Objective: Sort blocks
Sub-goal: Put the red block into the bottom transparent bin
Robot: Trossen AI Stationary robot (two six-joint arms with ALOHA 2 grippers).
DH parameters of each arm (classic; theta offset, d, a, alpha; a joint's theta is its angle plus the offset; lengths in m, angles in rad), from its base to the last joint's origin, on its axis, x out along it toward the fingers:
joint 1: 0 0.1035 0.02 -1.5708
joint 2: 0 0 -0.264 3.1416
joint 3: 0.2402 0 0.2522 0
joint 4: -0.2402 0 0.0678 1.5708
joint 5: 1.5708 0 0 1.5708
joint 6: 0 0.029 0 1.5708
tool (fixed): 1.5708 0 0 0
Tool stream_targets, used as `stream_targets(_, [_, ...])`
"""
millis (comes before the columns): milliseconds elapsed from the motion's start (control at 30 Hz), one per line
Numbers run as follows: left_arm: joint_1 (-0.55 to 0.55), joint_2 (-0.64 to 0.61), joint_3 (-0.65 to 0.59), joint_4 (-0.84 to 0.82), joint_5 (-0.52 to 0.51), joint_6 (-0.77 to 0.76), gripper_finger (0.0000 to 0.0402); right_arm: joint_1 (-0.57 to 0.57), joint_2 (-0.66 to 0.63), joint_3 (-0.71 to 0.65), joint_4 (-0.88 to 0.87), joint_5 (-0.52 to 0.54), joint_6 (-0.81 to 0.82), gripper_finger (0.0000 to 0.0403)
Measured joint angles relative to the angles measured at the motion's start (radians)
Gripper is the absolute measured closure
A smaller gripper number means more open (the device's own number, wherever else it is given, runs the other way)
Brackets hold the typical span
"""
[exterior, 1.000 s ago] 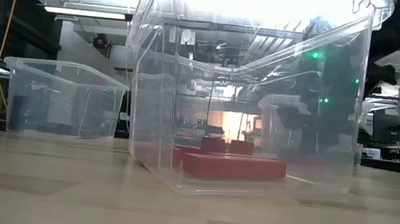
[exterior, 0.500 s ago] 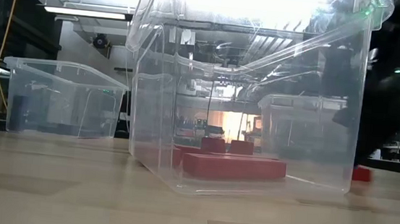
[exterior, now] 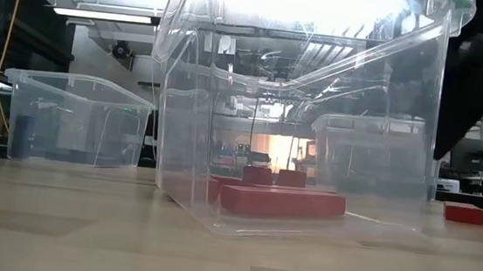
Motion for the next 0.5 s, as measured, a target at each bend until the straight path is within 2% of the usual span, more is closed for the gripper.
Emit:
stream_targets(67, [0.0, 0.0, 0.0, 0.0, 0.0, 0.0, 0.0184, -0.001, 0.0, 0.017, -0.077, -0.012, 0.11, 0.0403])
stream_targets(200, [0.0, 0.0, 0.0, 0.0, -0.001, 0.001, 0.0184, 0.02, 0.0, 0.03, -0.145, -0.059, 0.108, 0.0402])
stream_targets(333, [0.002, 0.0, 0.0, 0.0, -0.002, 0.001, 0.0184, 0.029, 0.0, 0.029, -0.149, -0.096, -0.082, 0.0383])
stream_targets(500, [0.002, 0.0, 0.0, 0.0, -0.003, 0.001, 0.0184, 0.03, 0.005, 0.03, -0.142, -0.12, -0.365, 0.0315])
